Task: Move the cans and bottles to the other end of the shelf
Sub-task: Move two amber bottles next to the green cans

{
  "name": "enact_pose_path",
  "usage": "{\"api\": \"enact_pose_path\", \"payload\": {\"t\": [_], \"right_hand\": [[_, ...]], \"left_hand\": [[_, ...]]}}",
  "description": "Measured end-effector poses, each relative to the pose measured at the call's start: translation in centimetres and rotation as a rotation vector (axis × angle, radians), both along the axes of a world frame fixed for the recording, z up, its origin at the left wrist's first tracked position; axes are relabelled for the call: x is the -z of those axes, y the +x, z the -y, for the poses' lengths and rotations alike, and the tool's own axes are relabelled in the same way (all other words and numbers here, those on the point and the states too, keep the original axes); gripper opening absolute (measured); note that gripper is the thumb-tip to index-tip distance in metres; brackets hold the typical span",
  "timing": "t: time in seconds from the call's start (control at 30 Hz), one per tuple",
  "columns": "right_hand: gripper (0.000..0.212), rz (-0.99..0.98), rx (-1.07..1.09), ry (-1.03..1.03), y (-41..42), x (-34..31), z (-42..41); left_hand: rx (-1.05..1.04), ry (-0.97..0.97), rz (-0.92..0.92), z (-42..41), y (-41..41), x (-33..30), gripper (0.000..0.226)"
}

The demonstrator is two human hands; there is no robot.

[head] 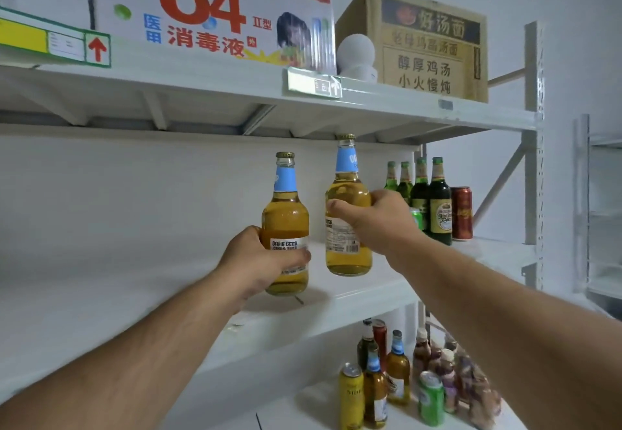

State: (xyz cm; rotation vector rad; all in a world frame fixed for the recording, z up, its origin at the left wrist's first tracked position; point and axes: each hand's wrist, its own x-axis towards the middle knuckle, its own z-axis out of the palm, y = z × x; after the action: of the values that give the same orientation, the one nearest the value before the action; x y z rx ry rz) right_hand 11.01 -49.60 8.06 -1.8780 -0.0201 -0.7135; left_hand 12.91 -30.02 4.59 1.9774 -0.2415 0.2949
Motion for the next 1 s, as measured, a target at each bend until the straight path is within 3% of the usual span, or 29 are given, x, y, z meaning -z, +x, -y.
{"api": "enact_pose_path", "payload": {"t": [0.5,1.0], "right_hand": [[0.040,0.040,0.005,0.025,7.2,-0.8,10.5],[0.043,0.014,-0.173,-0.007,17.7,-0.3,20.0]], "left_hand": [[0.048,0.000,0.017,11.3,7.5,-0.7,0.061],[-0.161,-0.053,0.005,20.7,13.1,-0.5,0.056]]}}
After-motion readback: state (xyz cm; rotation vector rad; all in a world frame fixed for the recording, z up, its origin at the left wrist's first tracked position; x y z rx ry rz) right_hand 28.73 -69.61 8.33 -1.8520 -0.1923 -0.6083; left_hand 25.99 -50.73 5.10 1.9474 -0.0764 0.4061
